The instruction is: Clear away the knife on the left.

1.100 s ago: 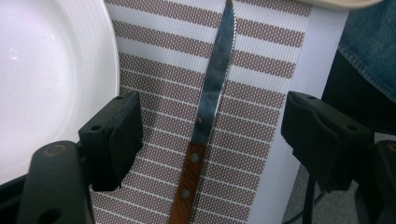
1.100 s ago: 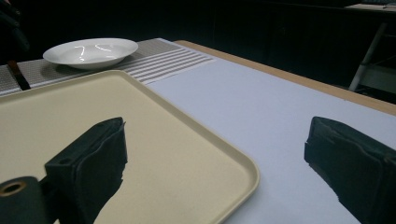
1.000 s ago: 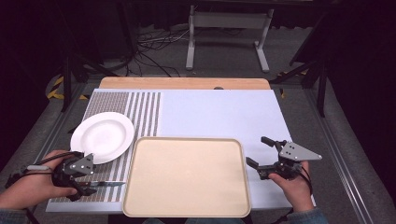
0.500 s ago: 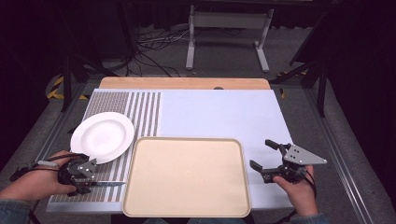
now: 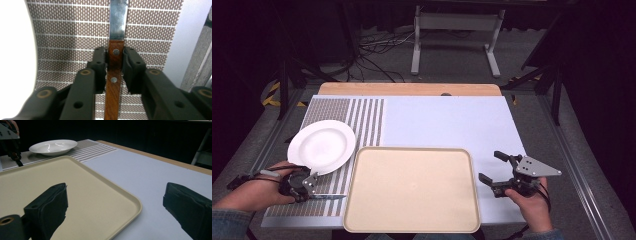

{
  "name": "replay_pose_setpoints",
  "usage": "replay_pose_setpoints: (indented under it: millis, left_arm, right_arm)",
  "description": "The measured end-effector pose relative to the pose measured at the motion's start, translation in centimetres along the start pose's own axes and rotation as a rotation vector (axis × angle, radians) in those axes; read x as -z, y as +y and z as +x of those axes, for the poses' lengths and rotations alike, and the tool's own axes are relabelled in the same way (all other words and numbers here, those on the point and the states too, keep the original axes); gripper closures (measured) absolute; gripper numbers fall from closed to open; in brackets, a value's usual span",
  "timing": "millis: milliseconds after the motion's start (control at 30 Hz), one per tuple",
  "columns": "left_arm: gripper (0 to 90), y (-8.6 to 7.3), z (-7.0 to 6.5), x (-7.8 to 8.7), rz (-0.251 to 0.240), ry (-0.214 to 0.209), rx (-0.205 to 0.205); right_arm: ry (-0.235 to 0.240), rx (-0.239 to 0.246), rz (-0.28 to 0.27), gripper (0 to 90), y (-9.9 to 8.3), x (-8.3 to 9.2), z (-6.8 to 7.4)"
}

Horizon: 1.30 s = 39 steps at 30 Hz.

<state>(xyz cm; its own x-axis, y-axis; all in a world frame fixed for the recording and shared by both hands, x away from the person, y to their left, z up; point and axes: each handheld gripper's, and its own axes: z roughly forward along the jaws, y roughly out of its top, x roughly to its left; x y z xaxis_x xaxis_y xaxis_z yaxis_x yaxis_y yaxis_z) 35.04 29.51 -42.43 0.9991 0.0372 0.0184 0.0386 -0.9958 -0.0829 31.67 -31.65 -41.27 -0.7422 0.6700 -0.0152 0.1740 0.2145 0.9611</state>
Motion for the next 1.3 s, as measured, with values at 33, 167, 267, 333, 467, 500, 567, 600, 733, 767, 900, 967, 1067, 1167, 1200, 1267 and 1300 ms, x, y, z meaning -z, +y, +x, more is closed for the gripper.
replay_pose_setpoints:
  millis: [33, 167, 267, 333, 467, 500, 567, 600, 733, 767, 900, 967, 1067, 1167, 1200, 1267, 1300]
  left_arm:
    - [77.2, 0.0, 0.0, 0.0, -0.002, 0.000, -0.010]
    - [77.4, 0.4, 0.0, 0.0, 0.030, 0.007, -0.032]
    - [77.5, 0.3, -0.2, -0.2, 0.010, 0.001, -0.023]
    - [77.5, 0.3, -0.1, -0.1, 0.020, 0.014, -0.048]
    - [77.6, 0.3, -0.1, -0.1, 0.025, -0.003, -0.024]
    - [77.7, 0.3, -0.2, -0.1, 0.027, -0.011, -0.006]
    - [77.7, 0.5, 0.0, 0.1, 0.031, -0.008, -0.018]
    - [77.8, 0.5, 0.0, 0.2, 0.032, -0.007, -0.017]
    - [77.8, 0.1, -0.1, 1.1, 0.017, -0.011, 0.011]
    - [77.8, 0.0, -0.2, 1.4, 0.017, -0.020, 0.031]
    - [77.9, -0.4, -0.2, 3.0, -0.019, -0.013, 0.060]
    - [77.9, -0.6, -0.2, 3.7, -0.046, -0.013, 0.081]
    - [77.8, -0.6, -0.3, 4.5, -0.063, -0.022, 0.170]
    - [77.8, -0.4, -0.3, 5.2, -0.088, -0.057, 0.287]
    - [77.8, -0.4, -0.3, 5.4, -0.100, -0.066, 0.305]
    - [77.8, -0.2, -0.4, 5.8, -0.135, -0.094, 0.362]
    - [77.8, 0.0, -0.4, 5.7, -0.156, -0.129, 0.424]
  right_arm:
    - [0.002, -0.004, -0.001, 6.6, 0.0, 0.0, 0.0]
    - [0.006, -0.005, 0.002, 6.6, -0.1, 0.0, 0.0]
    - [0.016, -0.009, 0.000, 6.6, -0.1, 0.0, 0.1]
    - [0.017, -0.010, -0.001, 6.6, -0.1, 0.0, 0.0]
    - [0.021, -0.014, -0.001, 6.6, -0.2, 0.0, 0.0]
    - [0.025, -0.015, -0.001, 6.6, -0.2, 0.0, 0.0]
    - [0.027, -0.014, 0.002, 6.7, -0.2, -0.1, 0.0]
    - [0.028, -0.013, 0.004, 6.7, -0.2, -0.2, 0.0]
    - [0.029, -0.009, 0.007, 6.8, -0.3, -0.3, 0.0]
    - [0.029, -0.010, 0.008, 6.8, -0.3, -0.3, 0.0]
    - [0.031, -0.008, 0.009, 6.8, -0.3, -0.3, 0.0]
    - [0.033, -0.005, 0.007, 6.8, -0.3, -0.3, 0.1]
    - [0.031, -0.008, 0.006, 6.8, -0.3, -0.3, 0.1]
    - [0.032, -0.008, 0.007, 6.8, -0.3, -0.4, 0.1]
    - [0.036, -0.011, 0.006, 6.8, -0.3, -0.4, 0.1]
    - [0.036, -0.008, 0.009, 6.8, -0.3, -0.5, 0.1]
    - [0.039, -0.006, 0.009, 6.8, -0.2, -0.5, 0.2]
